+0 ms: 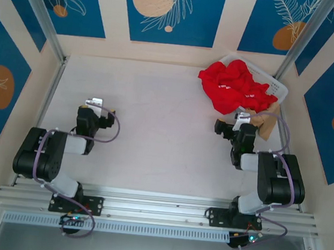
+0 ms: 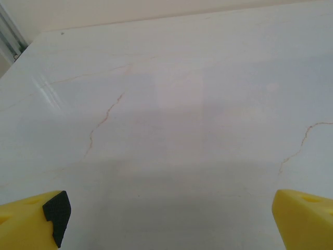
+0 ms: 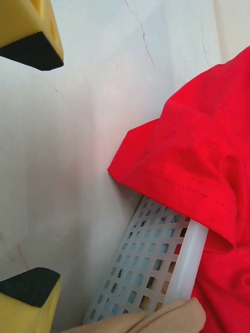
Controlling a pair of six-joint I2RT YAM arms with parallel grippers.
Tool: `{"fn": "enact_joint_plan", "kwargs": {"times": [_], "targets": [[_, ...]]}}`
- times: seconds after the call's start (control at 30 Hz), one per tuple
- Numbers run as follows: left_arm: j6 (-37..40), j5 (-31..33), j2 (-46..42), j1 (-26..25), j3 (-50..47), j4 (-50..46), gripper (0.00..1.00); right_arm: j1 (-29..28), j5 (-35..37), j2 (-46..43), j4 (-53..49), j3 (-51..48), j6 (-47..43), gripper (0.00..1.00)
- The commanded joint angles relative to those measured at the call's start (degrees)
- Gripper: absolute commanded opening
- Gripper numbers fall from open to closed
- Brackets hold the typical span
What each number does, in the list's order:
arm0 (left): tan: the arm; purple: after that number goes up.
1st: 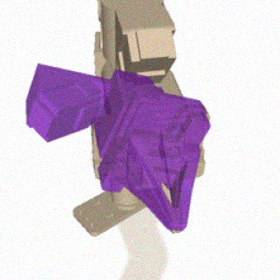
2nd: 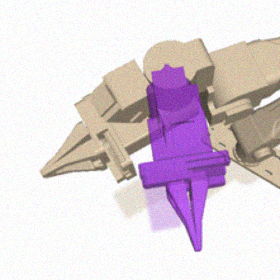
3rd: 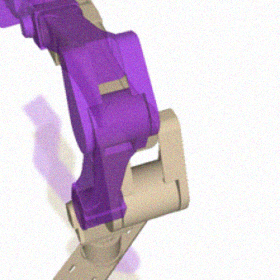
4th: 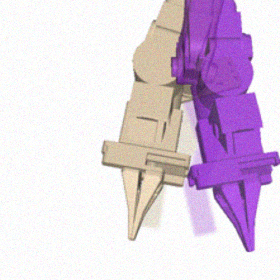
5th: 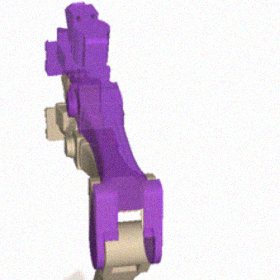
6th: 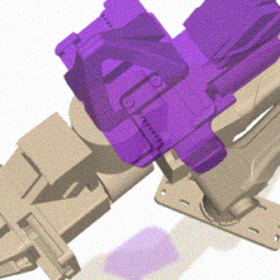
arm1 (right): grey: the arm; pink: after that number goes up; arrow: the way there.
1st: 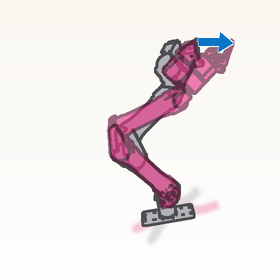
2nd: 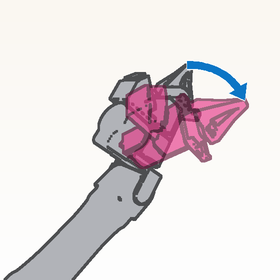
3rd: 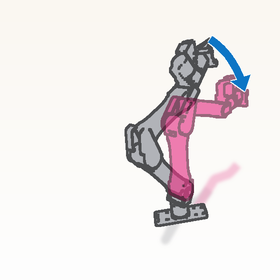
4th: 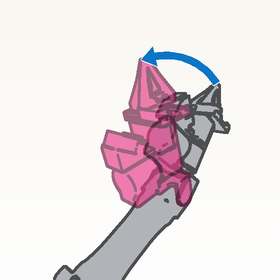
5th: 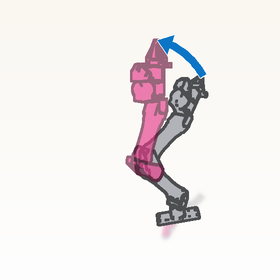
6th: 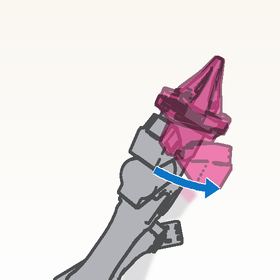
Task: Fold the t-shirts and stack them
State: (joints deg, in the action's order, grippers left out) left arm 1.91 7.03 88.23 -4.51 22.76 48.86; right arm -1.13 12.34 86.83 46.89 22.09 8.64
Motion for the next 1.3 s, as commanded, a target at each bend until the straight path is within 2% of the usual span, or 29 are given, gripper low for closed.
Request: {"fn": "enact_joint_plan", "kwargs": {"times": [0.0,0.63,0.67,0.73,0.8,0.83,0.87,0.93,0.97,1.0,1.03,1.07,1.13,1.27], "targets": [[-0.07,-1.2,-0.22,0.29,-0.35,0.19,1.0,0.07,-0.67,0.27,0.72,1.0,-1.35,0.99],[-0.09,-1.76,-0.92,0.31,-0.25,-0.25,1.0,-0.12,0.3,-1.73,0.0,0.54,-1.41,0.99],[0.67,-2.48,-3.07,0.18,0.73,-4.07,1.0,-0.7,2.52,-3.89,-2.59,1.01,-1.36,1.0],[1.15,4.56,-9.53,-2.06,4.34,-15.07,1.0,-3.23,9.53,-10.79,-11.93,3.6,-1.86,0.99],[2.62,11.13,-16.51,-5.18,4.77,-14.8,1.0,-5.76,14.37,-17.9,-13.79,5.92,-2.48,1.0],[1.56,15.34,-19.69,-6.88,6.46,-15.61,1.0,-6.29,15.19,-21.75,-19.67,10.1,-0.68,0.99],[-3.22,18.14,-21.68,-6.93,10.17,-21.59,1.0,-5.9,15.62,-23.4,-29.51,17.05,5.02,1.0],[-20.14,19.05,-22.67,-5.82,27.11,-55.46,1.0,-1.71,9.36,-22.06,-59.81,36.51,19.63,1.0],[-27.28,22.4,-20.85,-5.43,32.84,-62.0,1.0,-0.48,10.94,-19.64,-66.41,42.19,25.18,0.99],[-34.7,20.45,-17.61,-3.26,36.89,-66.94,1.0,2.31,4.78,-16.49,-69.94,46.86,26.43,1.0],[-38.83,12.2,-14.33,-0.42,41.09,-70.31,1.0,5.49,-1.89,-13.02,-72.06,50.9,27.03,0.98],[-40.78,5.05,-11.3,0.63,44.86,-72.1,1.0,7.1,-5.04,-9.4,-74.48,54.78,26.85,0.87],[-40.77,-1.71,-7.57,-1.18,49.78,-72.51,1.0,7.33,-5.03,-2.7,-80.06,62.59,25.05,0.82],[-37.19,-10.85,-5.9,-6.52,55.76,-69.91,1.0,9.47,-11.82,10.03,-89.64,76.13,19.81,0.73]]}}
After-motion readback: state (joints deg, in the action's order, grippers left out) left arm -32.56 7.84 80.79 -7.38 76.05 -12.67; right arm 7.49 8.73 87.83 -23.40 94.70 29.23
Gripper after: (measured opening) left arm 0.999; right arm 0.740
